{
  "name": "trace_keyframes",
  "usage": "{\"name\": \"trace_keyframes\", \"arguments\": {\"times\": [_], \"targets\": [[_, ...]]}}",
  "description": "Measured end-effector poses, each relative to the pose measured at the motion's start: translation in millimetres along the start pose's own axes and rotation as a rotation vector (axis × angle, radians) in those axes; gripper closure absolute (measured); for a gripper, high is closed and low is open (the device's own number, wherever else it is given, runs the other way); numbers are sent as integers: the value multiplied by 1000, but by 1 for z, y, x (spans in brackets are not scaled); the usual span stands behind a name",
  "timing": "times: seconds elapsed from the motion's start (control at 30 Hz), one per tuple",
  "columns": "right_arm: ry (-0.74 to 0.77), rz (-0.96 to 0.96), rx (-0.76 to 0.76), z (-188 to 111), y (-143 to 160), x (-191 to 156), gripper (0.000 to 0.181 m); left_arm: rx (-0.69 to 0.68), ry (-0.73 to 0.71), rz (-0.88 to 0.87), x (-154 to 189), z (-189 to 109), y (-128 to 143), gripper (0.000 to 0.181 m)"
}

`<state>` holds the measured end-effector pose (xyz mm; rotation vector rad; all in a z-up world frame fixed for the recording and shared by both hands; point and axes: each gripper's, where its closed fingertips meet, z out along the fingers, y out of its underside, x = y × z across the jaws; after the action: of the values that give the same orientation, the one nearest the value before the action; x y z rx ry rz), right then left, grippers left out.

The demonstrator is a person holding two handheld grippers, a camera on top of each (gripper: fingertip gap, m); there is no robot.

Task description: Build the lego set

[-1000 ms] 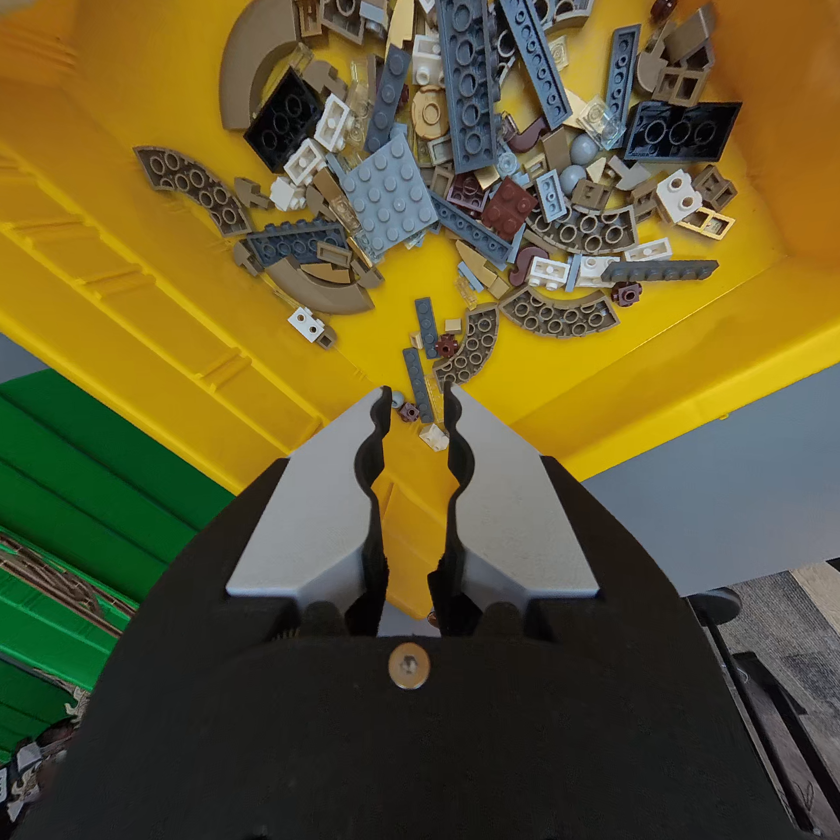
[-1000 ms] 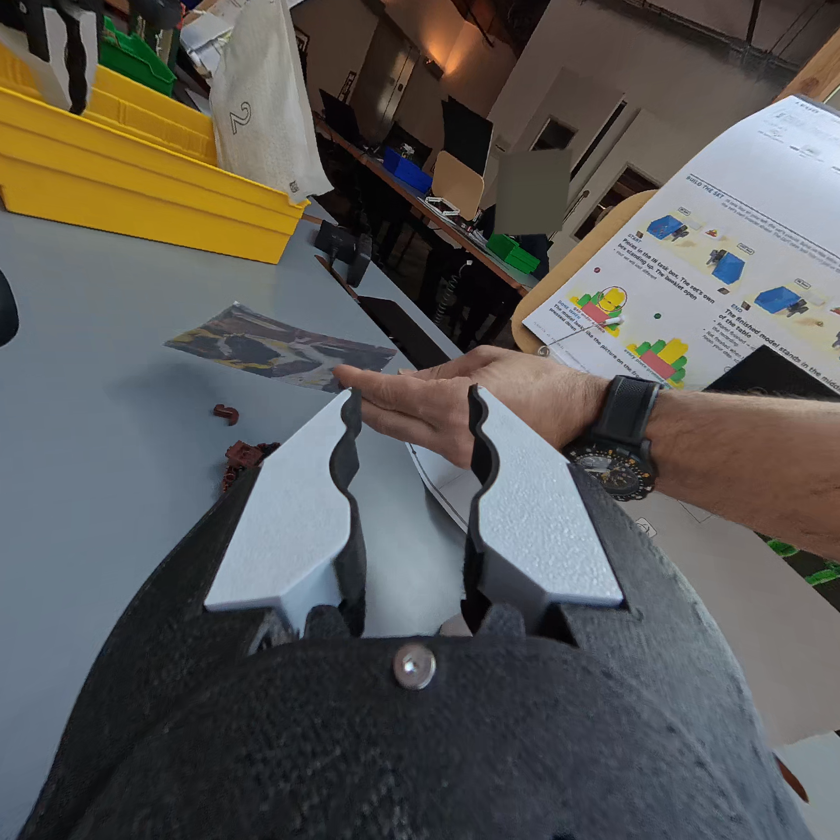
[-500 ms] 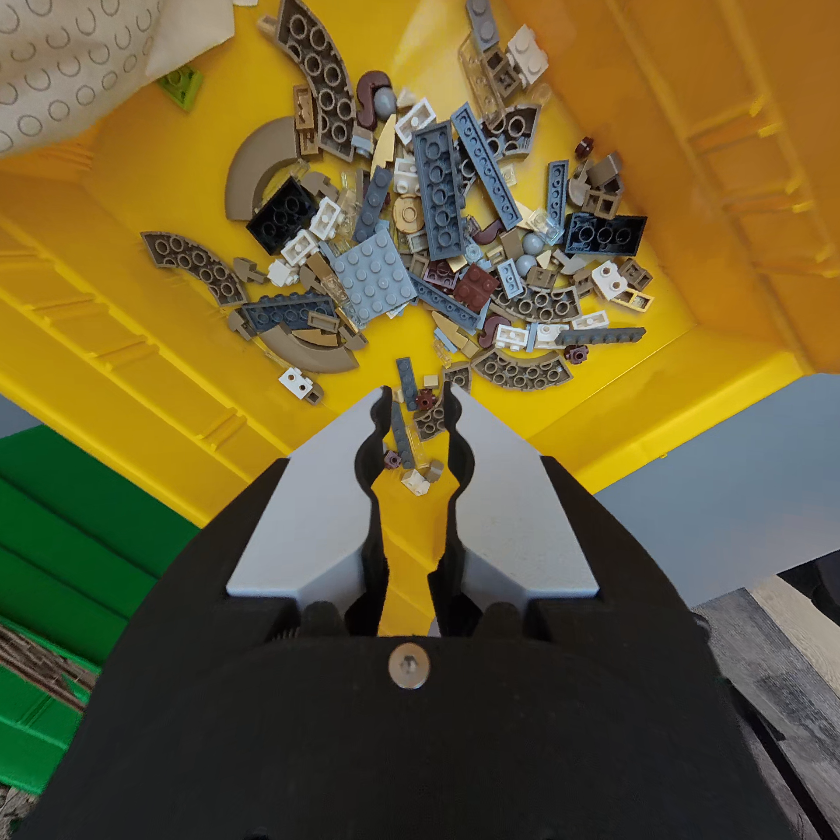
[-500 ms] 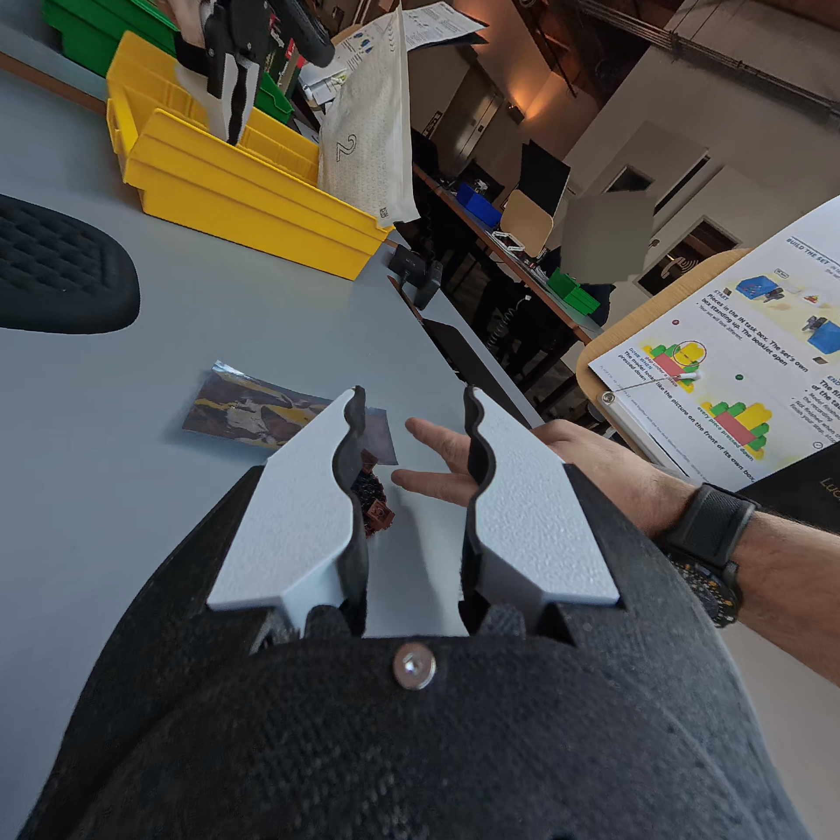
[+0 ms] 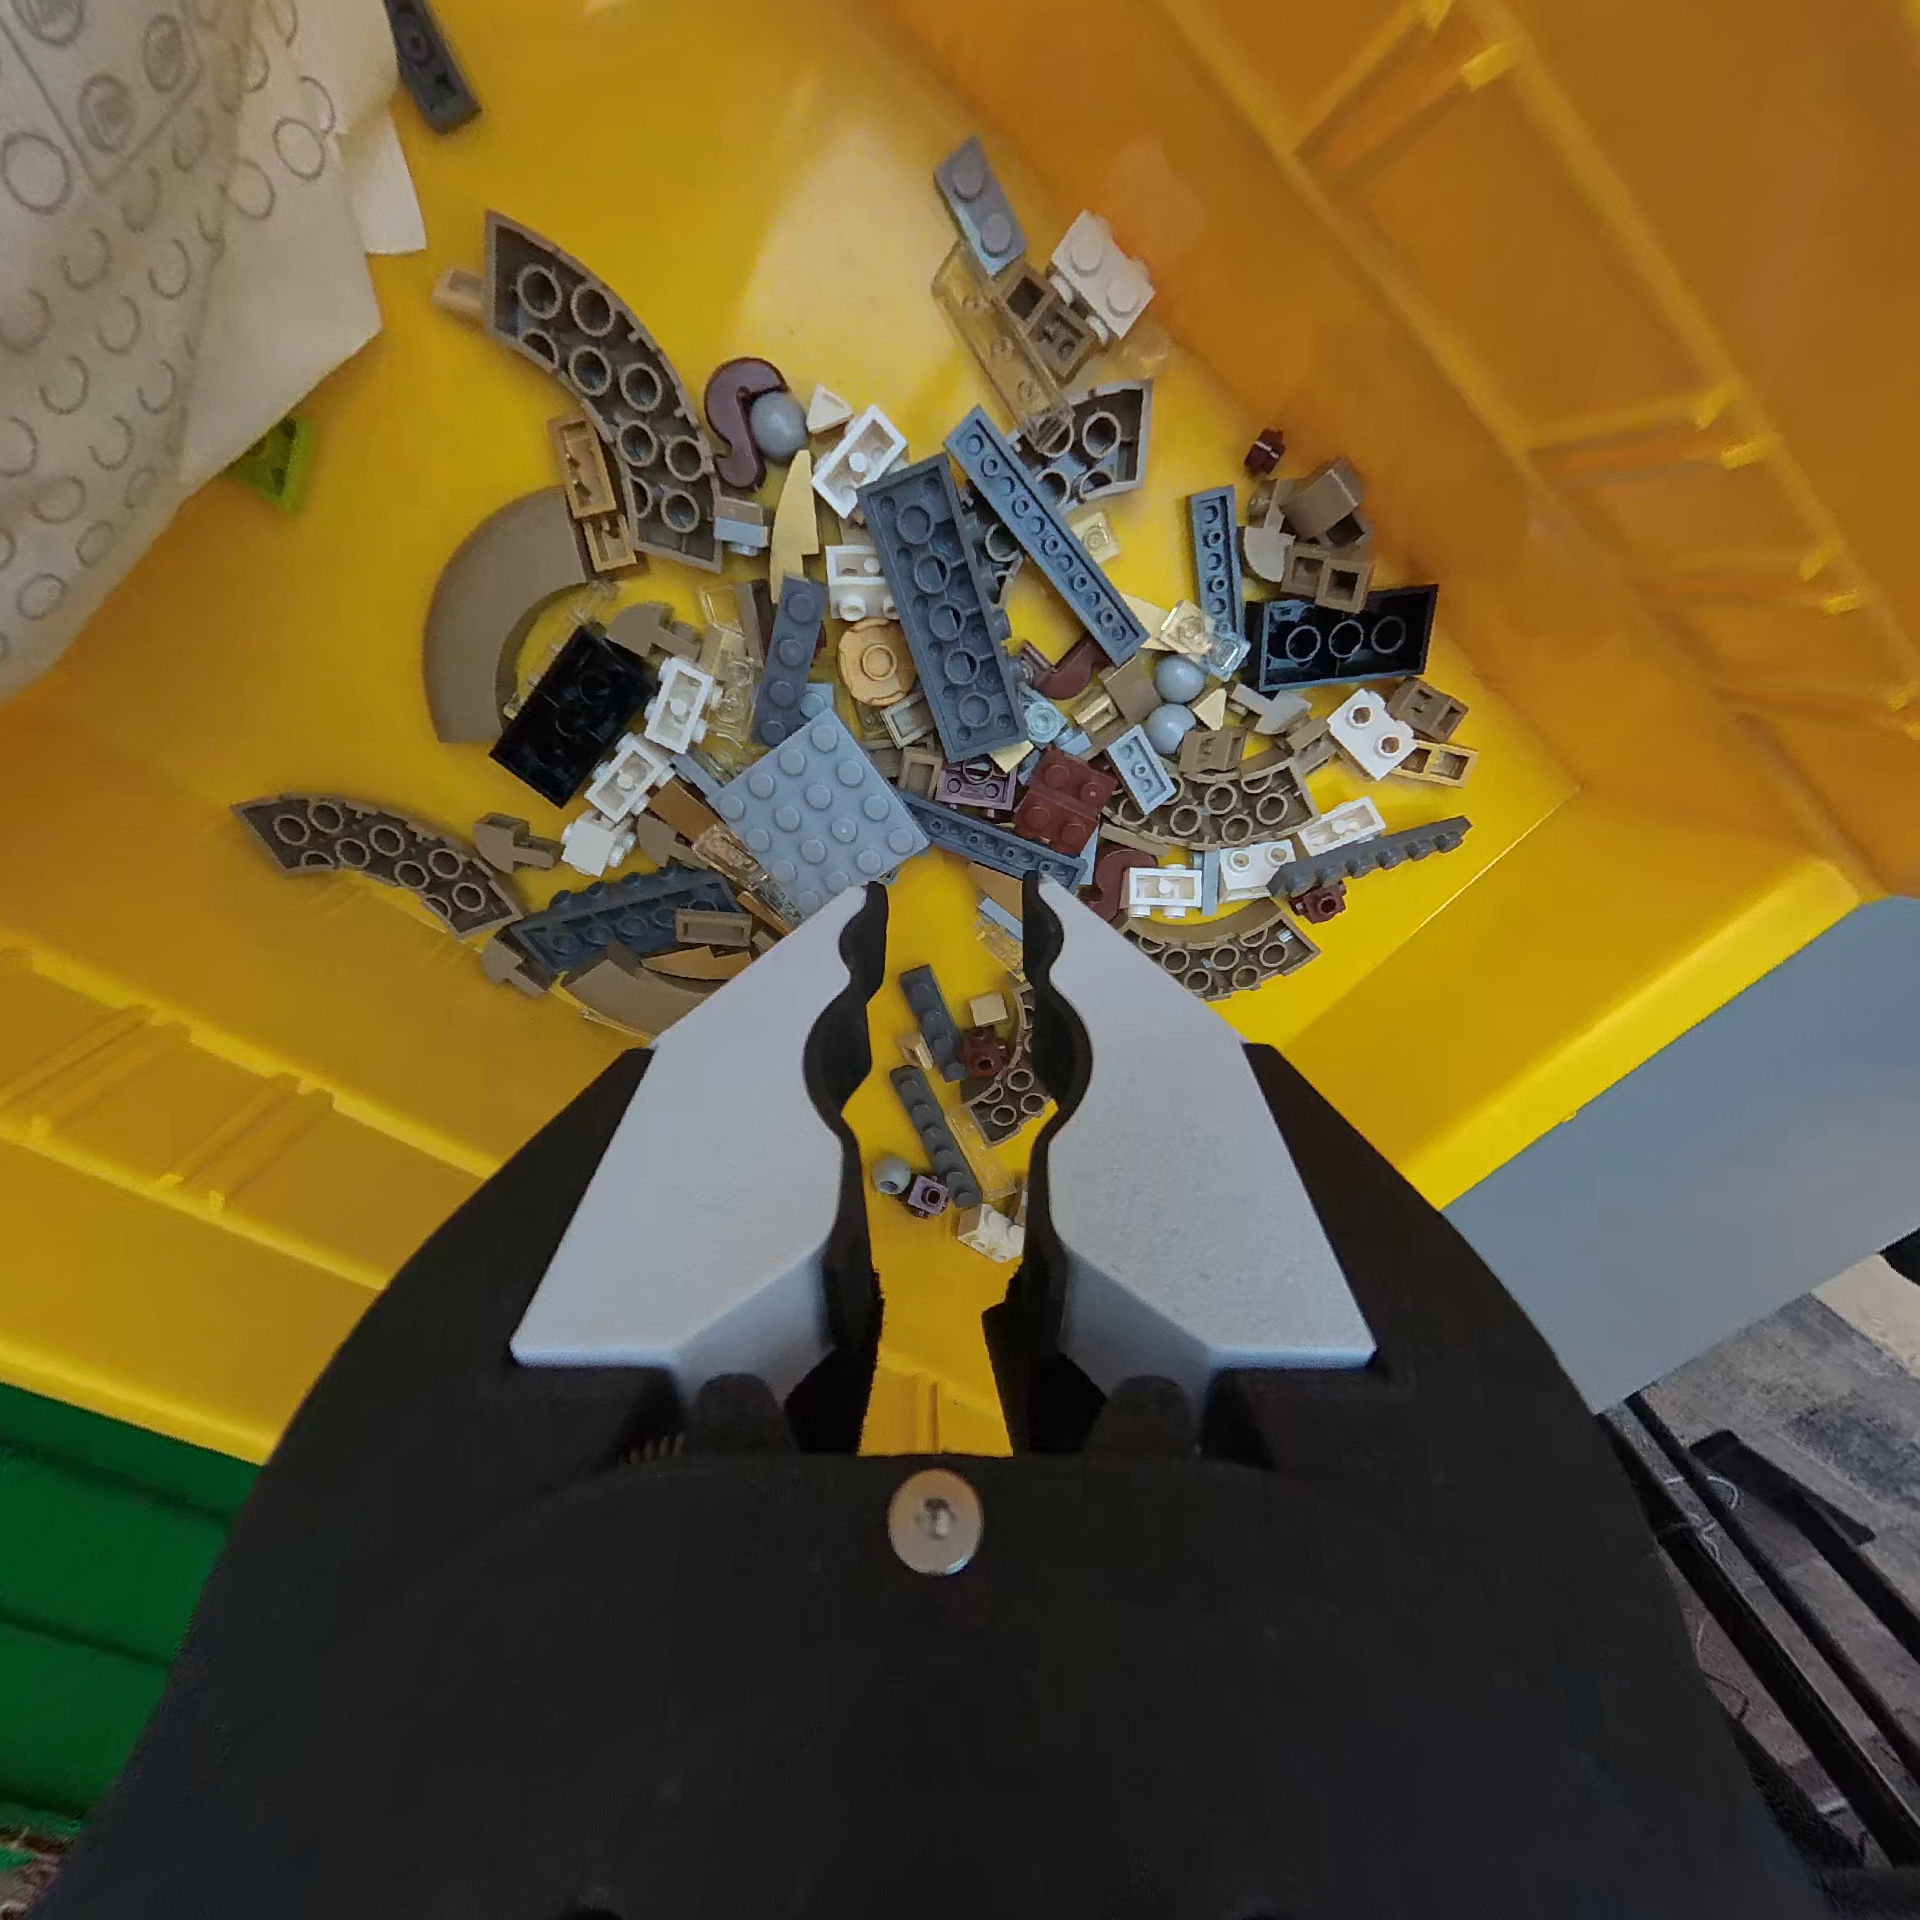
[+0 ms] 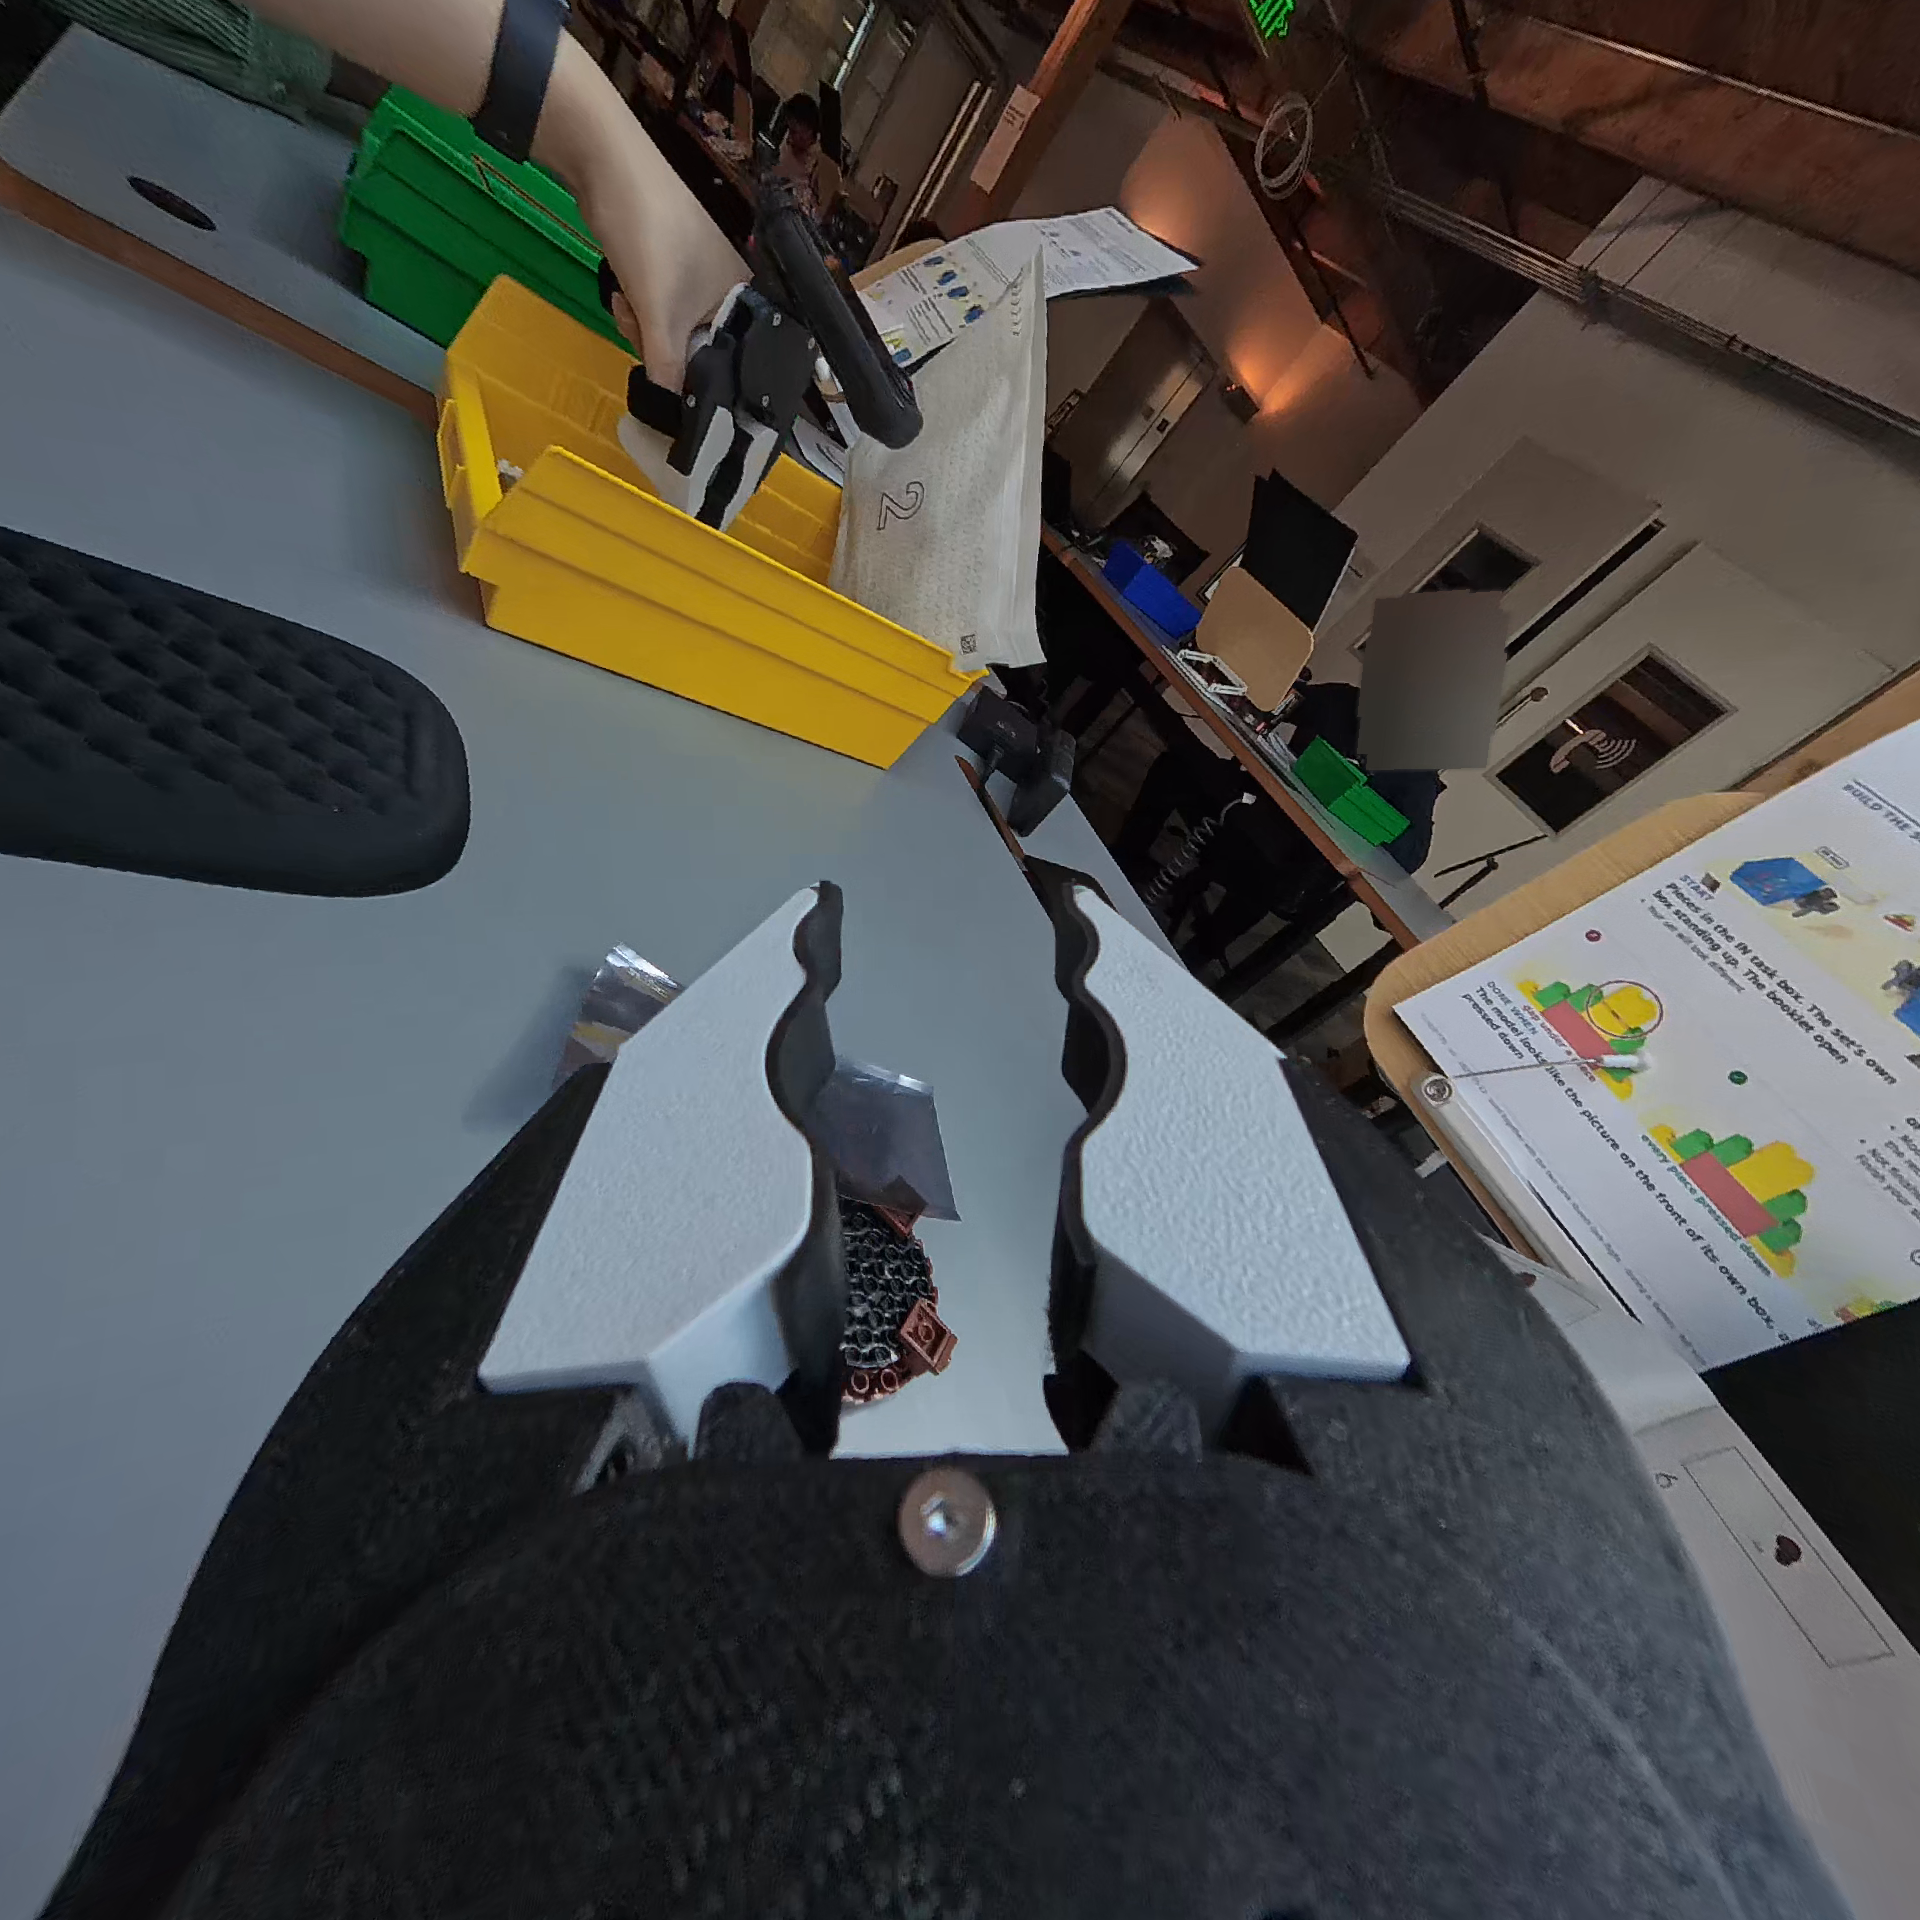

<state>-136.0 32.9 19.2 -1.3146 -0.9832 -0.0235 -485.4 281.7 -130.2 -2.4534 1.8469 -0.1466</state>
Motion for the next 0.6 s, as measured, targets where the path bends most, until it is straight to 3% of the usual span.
{"name": "trace_keyframes", "arguments": {"times": [0.3, 0.6], "targets": [[-59, -27, -32, 17, -8, -13, 140, -109, 25, 168, 19, 8, 22, 161], [-95, -32, -40, 27, -12, -22, 140, -85, 60, 271, 28, 16, 20, 170]]}}
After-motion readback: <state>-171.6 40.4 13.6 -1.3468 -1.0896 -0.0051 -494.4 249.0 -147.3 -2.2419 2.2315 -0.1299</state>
